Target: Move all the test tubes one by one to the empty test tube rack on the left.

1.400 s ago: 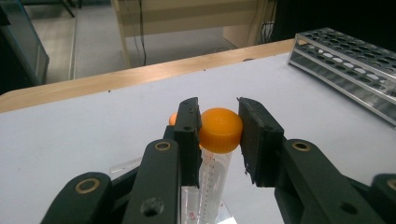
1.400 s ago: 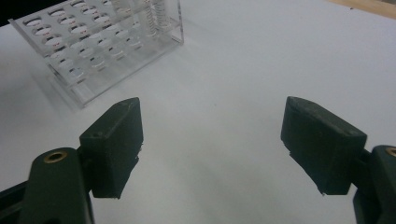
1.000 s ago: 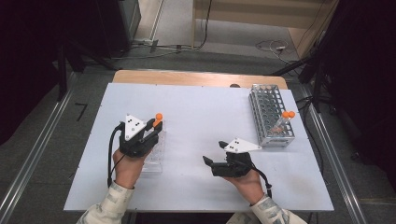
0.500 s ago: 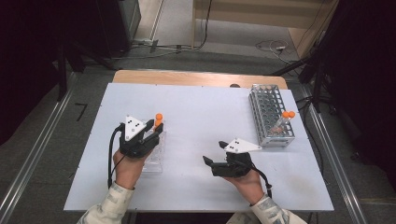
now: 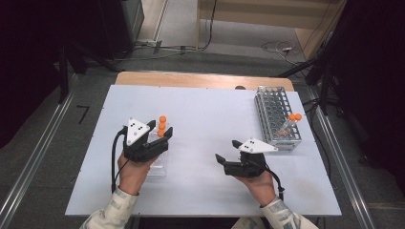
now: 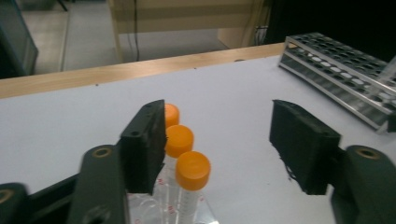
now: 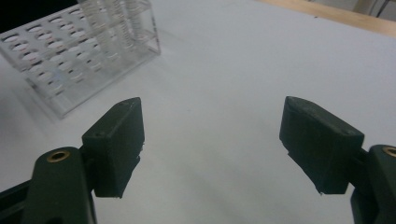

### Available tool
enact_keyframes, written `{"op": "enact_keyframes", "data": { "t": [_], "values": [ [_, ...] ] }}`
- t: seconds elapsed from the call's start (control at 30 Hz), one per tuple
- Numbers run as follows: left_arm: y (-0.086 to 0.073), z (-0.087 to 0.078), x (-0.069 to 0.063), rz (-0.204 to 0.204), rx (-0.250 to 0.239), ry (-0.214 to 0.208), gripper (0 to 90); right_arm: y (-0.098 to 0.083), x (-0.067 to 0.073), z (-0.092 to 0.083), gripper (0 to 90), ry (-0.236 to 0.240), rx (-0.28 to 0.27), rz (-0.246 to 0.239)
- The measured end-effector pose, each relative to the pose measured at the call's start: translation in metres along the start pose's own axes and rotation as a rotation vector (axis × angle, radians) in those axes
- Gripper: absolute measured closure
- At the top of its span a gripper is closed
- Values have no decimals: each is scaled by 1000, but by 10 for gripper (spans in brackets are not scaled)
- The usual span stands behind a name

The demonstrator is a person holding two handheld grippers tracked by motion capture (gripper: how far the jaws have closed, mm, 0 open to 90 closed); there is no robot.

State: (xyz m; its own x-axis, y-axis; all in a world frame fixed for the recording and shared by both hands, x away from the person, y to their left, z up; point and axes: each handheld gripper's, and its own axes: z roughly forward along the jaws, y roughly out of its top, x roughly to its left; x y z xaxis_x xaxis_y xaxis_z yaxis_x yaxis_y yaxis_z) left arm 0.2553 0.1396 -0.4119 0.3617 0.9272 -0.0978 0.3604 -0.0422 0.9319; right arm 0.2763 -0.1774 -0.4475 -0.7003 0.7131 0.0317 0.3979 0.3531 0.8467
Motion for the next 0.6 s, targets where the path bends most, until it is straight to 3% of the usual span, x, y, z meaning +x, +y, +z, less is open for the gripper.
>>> {"op": "enact_keyframes", "data": {
  "t": [0.1, 0.5, 0.6],
  "values": [
    [1, 0, -4, 4, 0, -12, 293, 1, -10, -5, 217, -25, -11, 14],
    [1, -2, -5, 14, -13, -7, 293, 2, -58, -32, 232, -180, -45, 89],
    [1, -1, -5, 17, -13, -7, 294, 1, -70, -39, 260, -237, -58, 96]
  ]
}}
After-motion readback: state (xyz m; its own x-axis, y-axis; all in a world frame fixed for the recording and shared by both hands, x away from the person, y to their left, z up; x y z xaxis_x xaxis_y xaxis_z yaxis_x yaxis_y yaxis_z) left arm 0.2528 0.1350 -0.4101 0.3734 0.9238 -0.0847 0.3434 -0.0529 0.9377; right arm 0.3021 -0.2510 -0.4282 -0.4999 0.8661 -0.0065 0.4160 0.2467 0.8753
